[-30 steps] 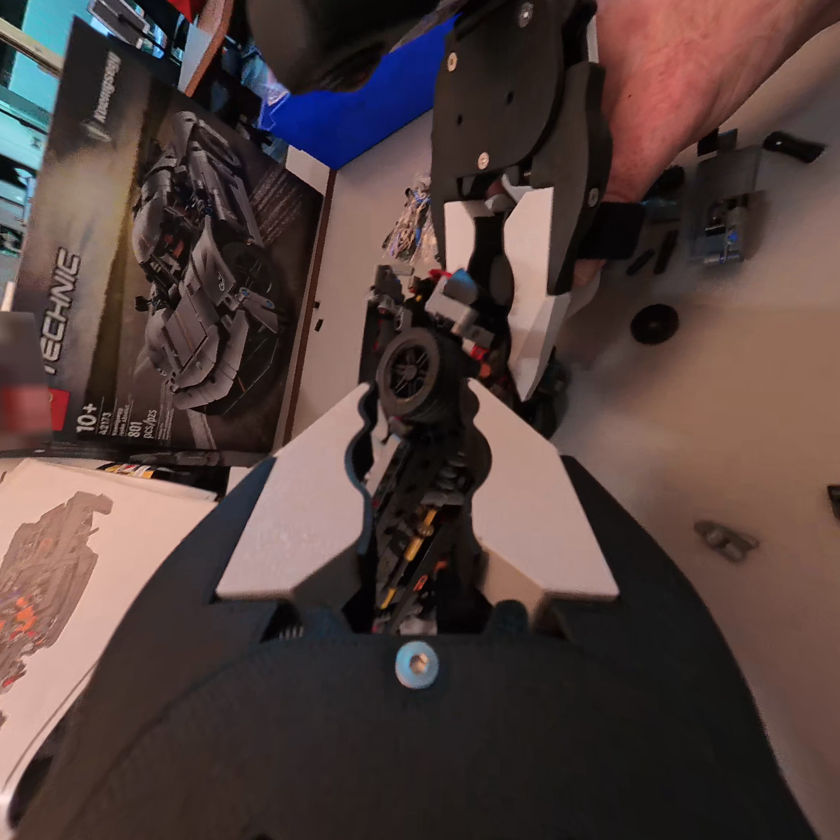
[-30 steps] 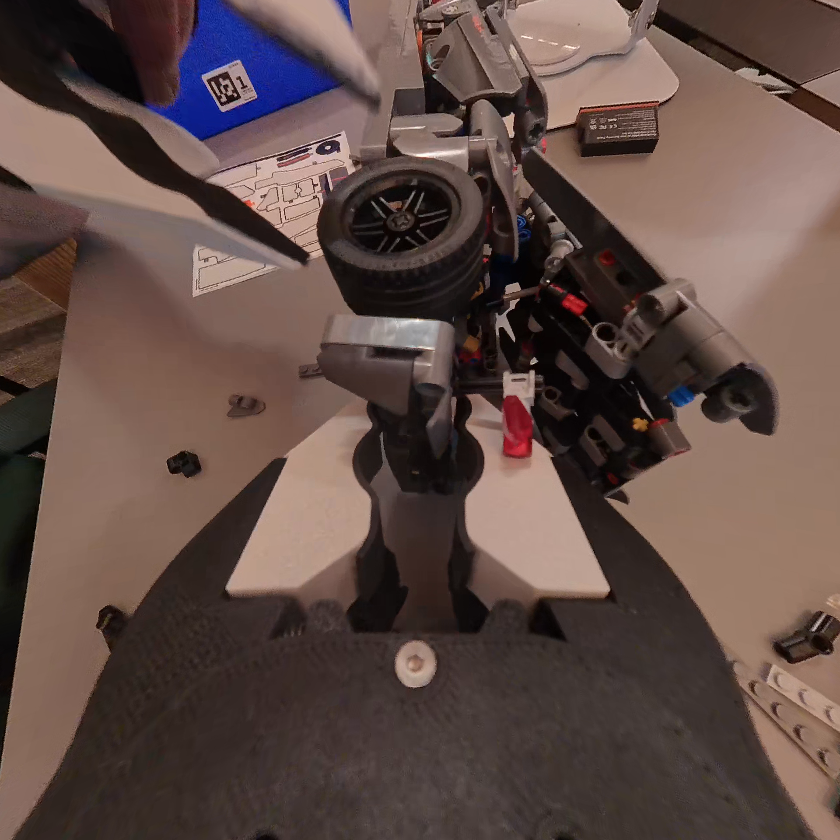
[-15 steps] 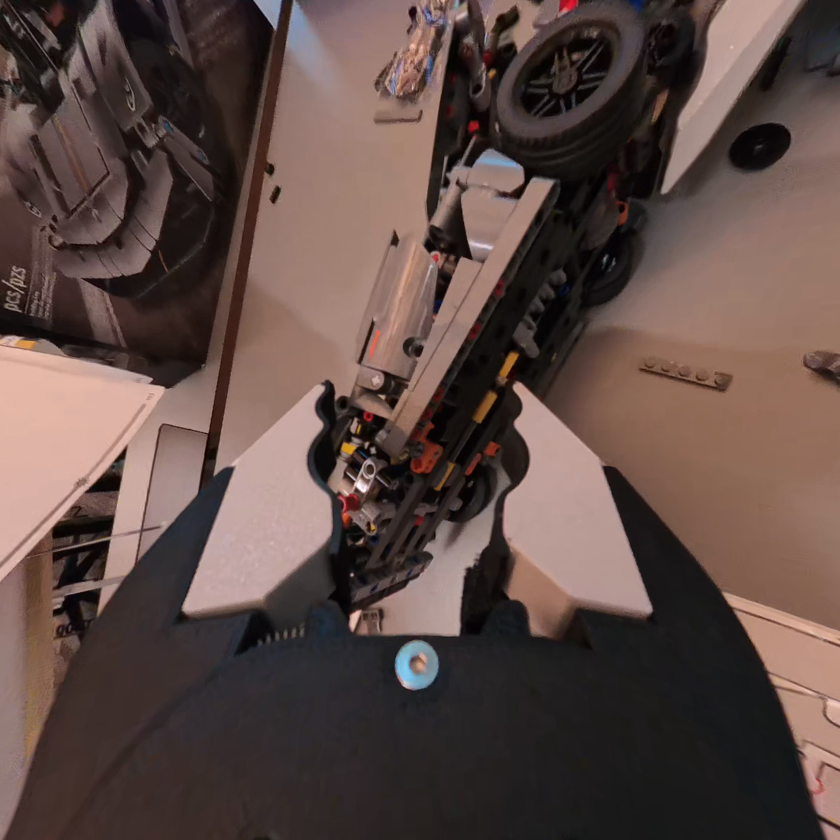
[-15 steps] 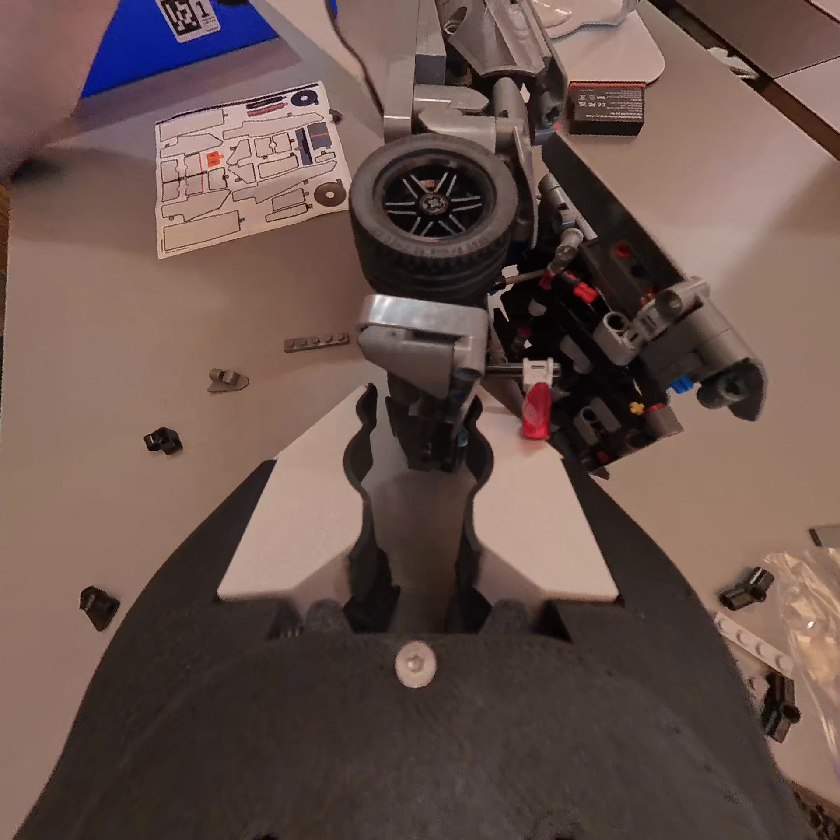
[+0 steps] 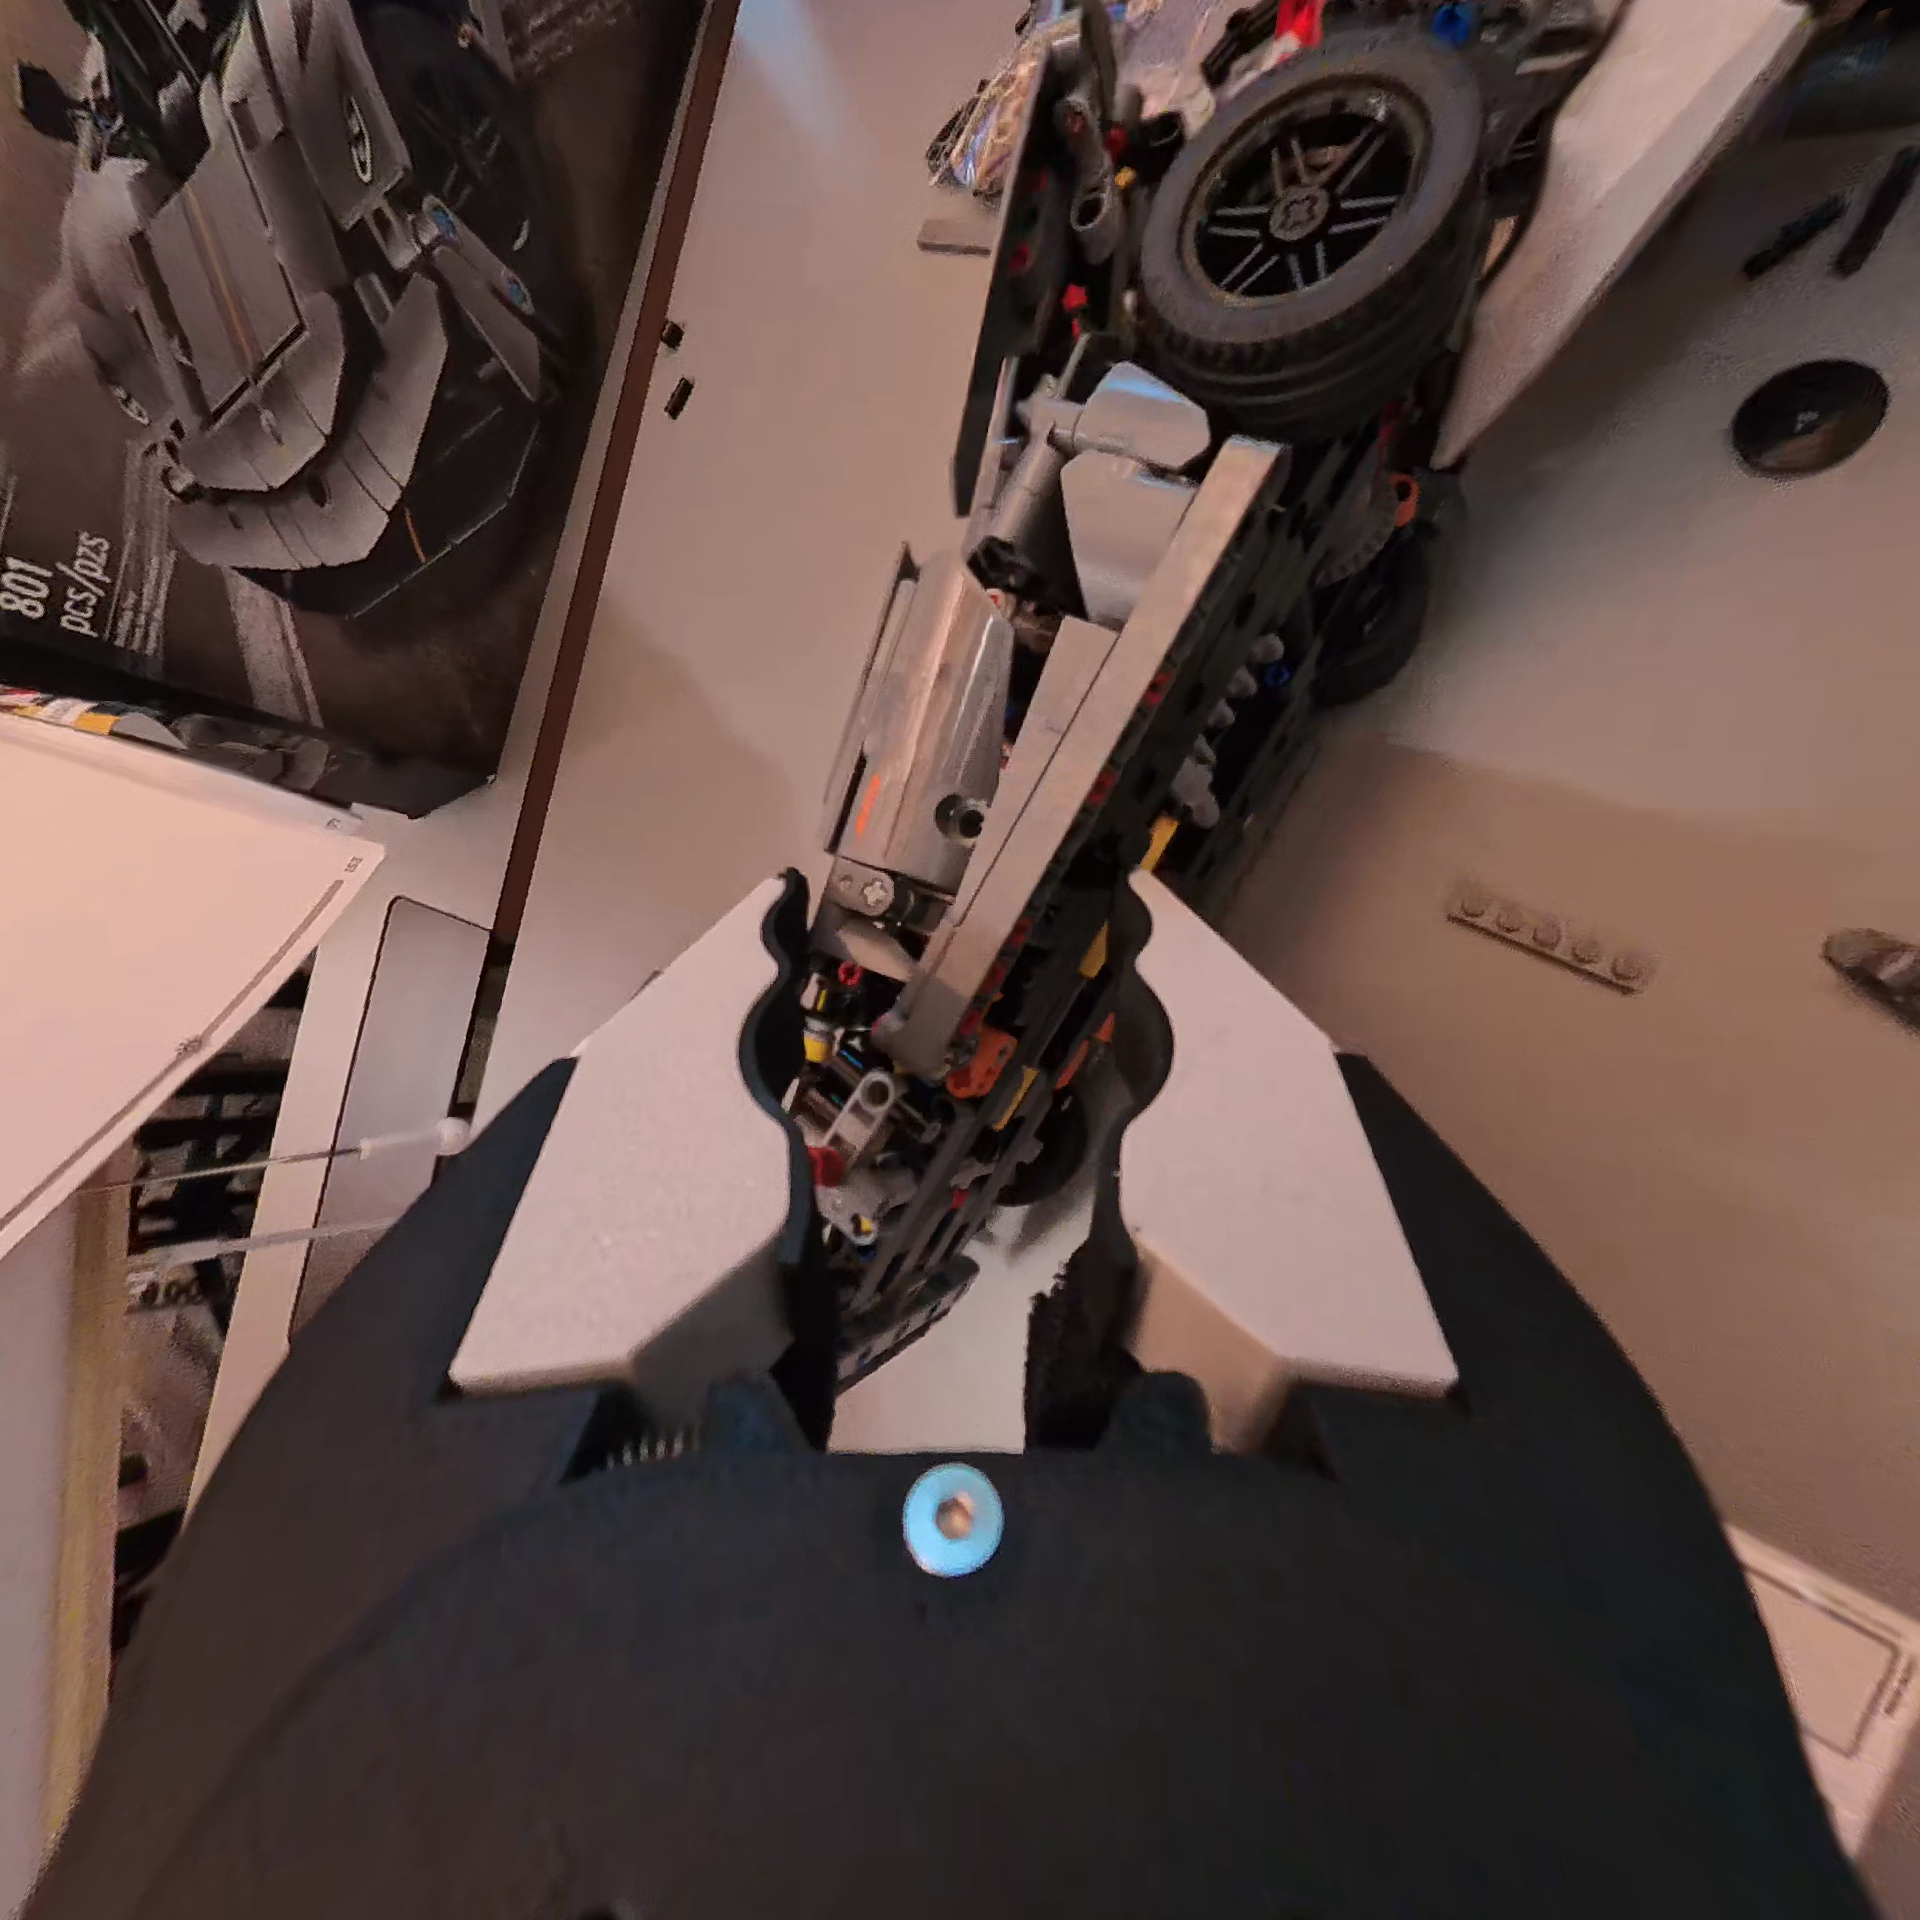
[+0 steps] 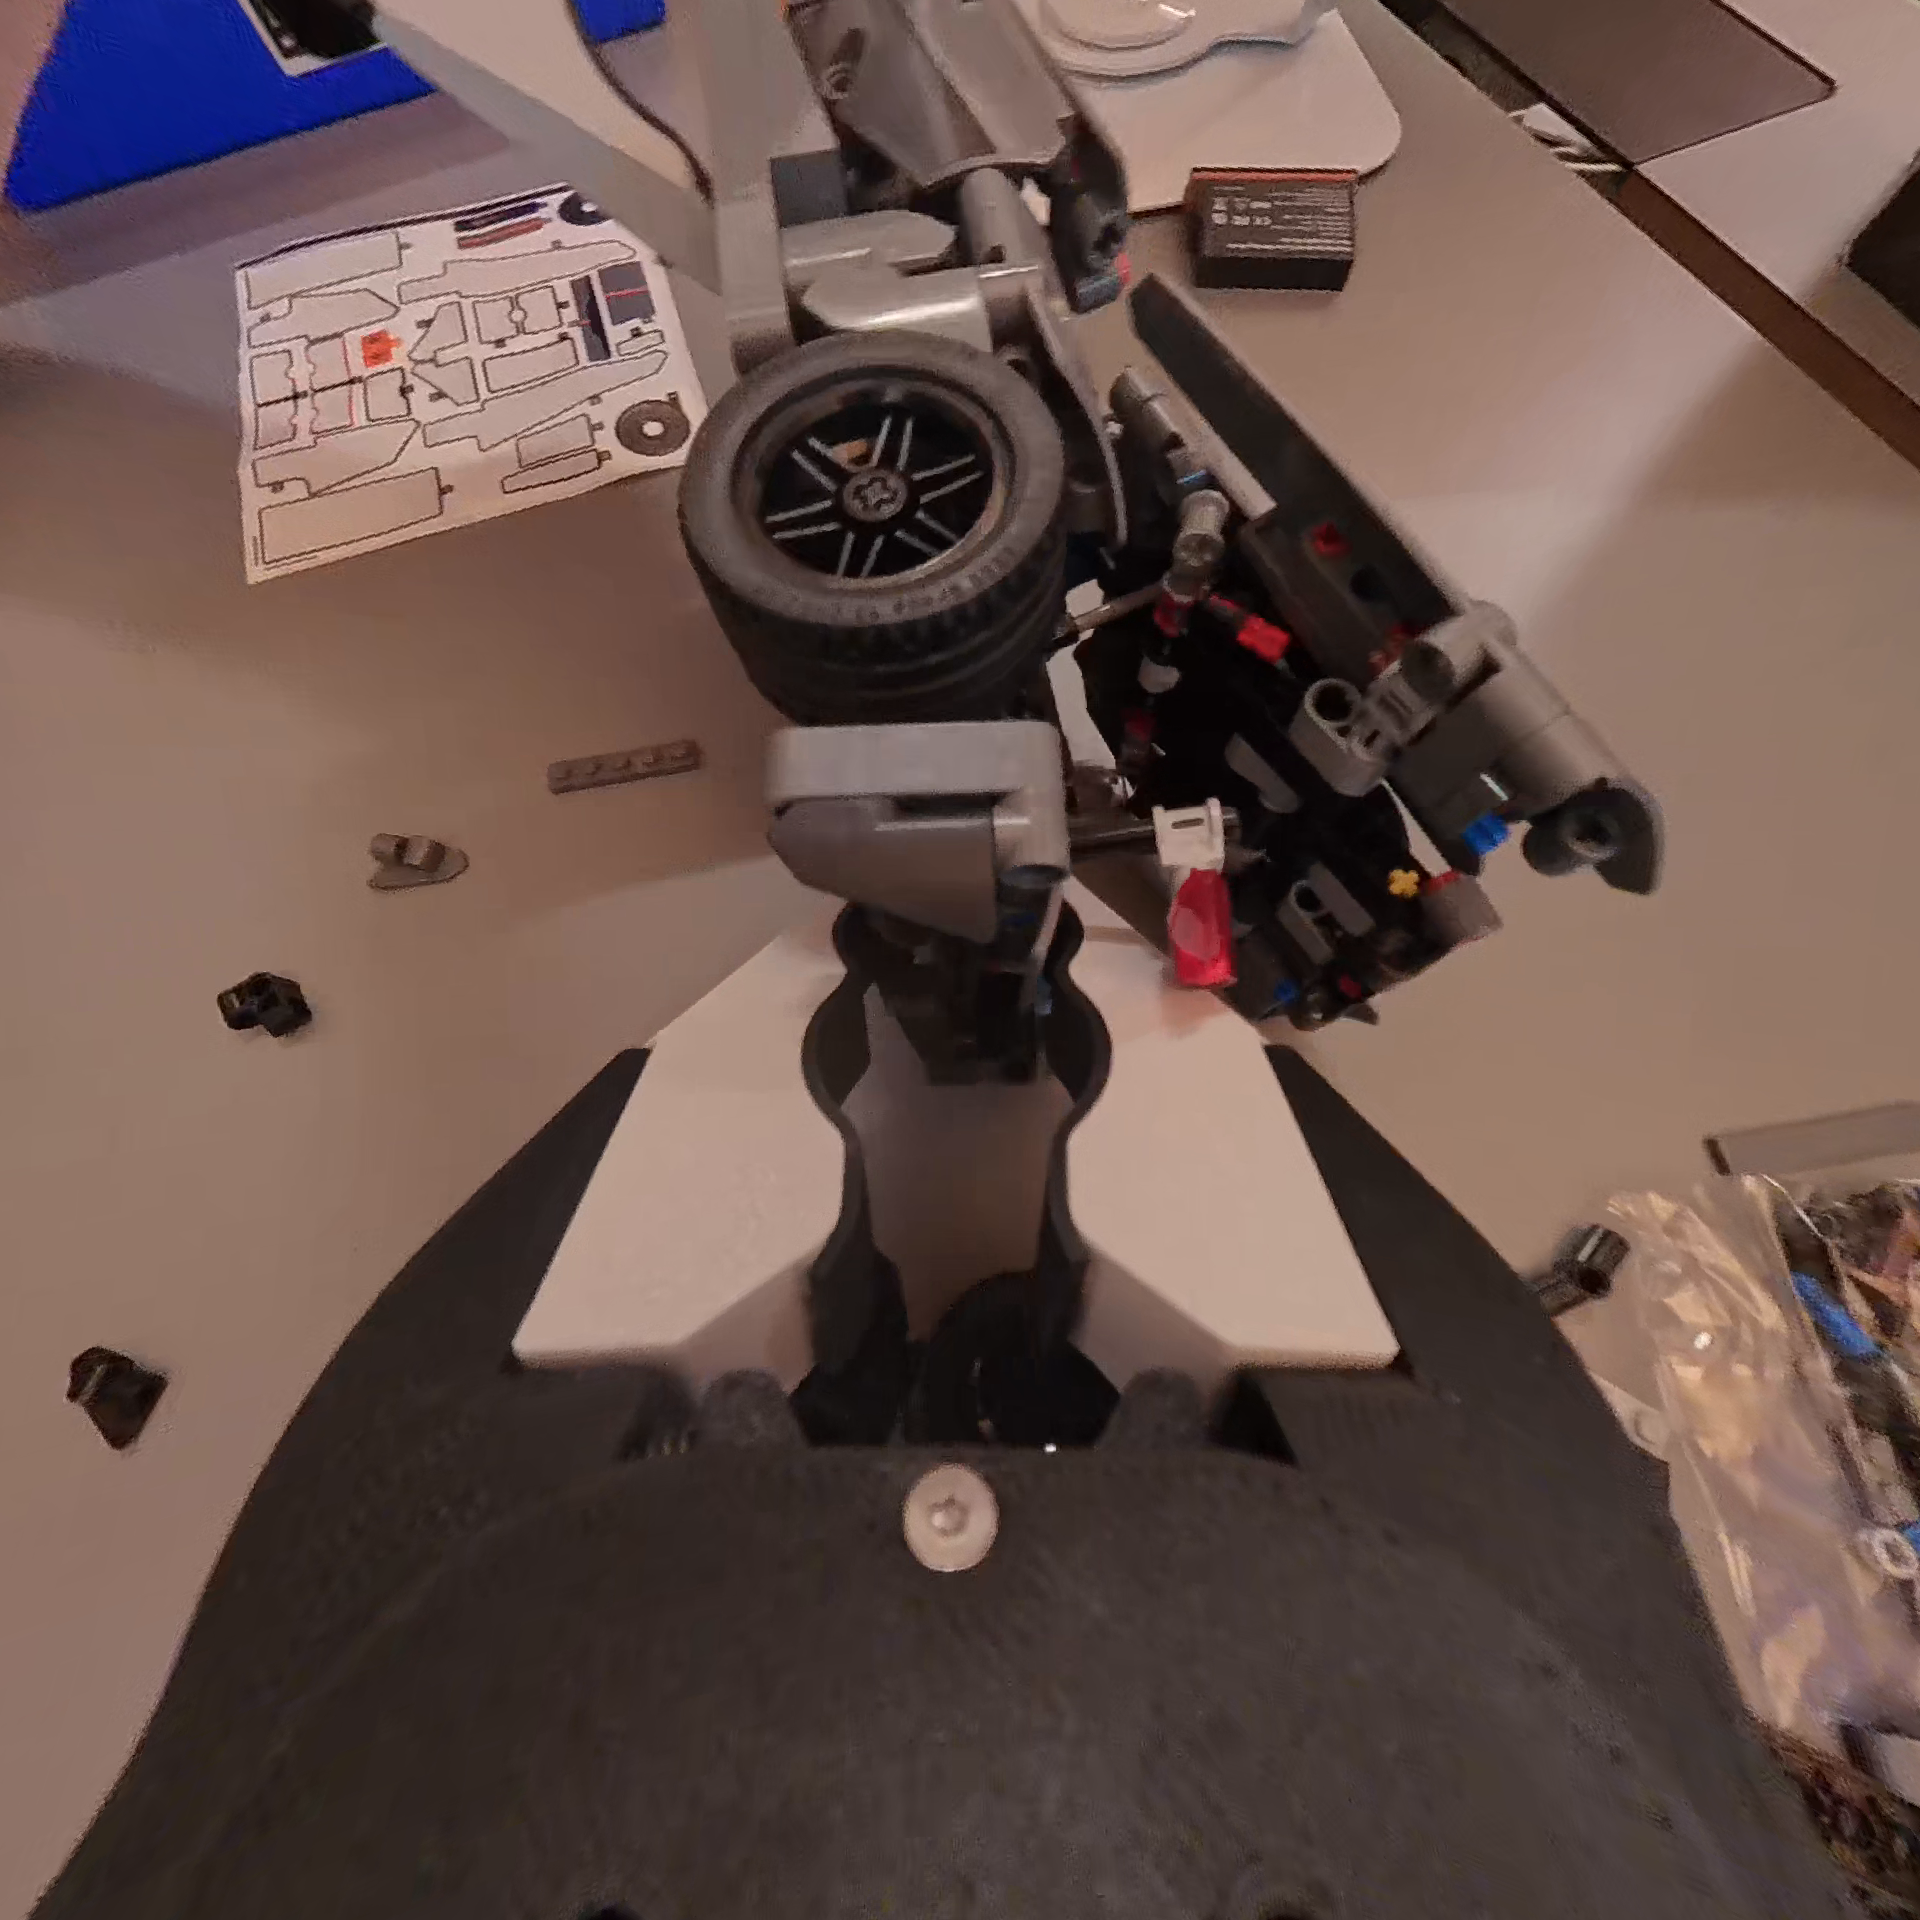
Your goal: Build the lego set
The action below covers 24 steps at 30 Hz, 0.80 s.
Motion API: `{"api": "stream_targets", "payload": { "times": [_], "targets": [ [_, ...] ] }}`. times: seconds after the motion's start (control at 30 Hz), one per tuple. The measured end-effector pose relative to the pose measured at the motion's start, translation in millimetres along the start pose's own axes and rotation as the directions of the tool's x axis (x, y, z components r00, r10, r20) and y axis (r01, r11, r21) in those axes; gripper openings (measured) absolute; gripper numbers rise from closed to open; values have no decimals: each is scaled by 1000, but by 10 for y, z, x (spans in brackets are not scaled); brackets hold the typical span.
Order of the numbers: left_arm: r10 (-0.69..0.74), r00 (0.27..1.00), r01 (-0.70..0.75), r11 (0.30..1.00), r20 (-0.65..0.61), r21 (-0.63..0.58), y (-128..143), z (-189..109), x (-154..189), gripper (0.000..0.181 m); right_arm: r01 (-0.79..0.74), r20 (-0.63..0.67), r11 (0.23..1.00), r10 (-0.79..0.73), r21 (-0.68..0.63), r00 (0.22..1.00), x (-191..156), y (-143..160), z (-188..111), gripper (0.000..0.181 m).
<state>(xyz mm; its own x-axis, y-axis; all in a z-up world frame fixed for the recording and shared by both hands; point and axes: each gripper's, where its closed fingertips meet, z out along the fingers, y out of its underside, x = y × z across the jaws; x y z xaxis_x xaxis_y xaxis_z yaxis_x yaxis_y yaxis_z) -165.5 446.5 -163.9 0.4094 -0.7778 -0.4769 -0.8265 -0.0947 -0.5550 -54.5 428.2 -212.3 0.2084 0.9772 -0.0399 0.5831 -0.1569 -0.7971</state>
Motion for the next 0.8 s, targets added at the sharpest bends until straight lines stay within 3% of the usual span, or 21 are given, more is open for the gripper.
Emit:
{"api": "stream_targets", "payload": {
  "times": [0.23, 0.47, 0.67, 0.8],
  "targets": [
    [-58, 994, 68, 993, 97, -97, -60, 43, 45, 57, -34, 23, 999, 34, 4, 999, 211, 25, -78, 31],
    [-64, 993, 75, 990, 99, -122, -33, 74, 70, 59, -23, -28, 999, 22, -33, 999, 263, 124, -185, 39],
    [-16, 998, 17, 1000, 62, -25, -44, 55, 76, 59, 11, -205, 998, -24, -62, 978, 315, 199, -369, 42],
    [-13, 999, 12, 999, 31, 36, -26, 14, 94, 59, 111, -285, 988, -137, -104, 949, 175, 179, -490, 32]
  ]
}}
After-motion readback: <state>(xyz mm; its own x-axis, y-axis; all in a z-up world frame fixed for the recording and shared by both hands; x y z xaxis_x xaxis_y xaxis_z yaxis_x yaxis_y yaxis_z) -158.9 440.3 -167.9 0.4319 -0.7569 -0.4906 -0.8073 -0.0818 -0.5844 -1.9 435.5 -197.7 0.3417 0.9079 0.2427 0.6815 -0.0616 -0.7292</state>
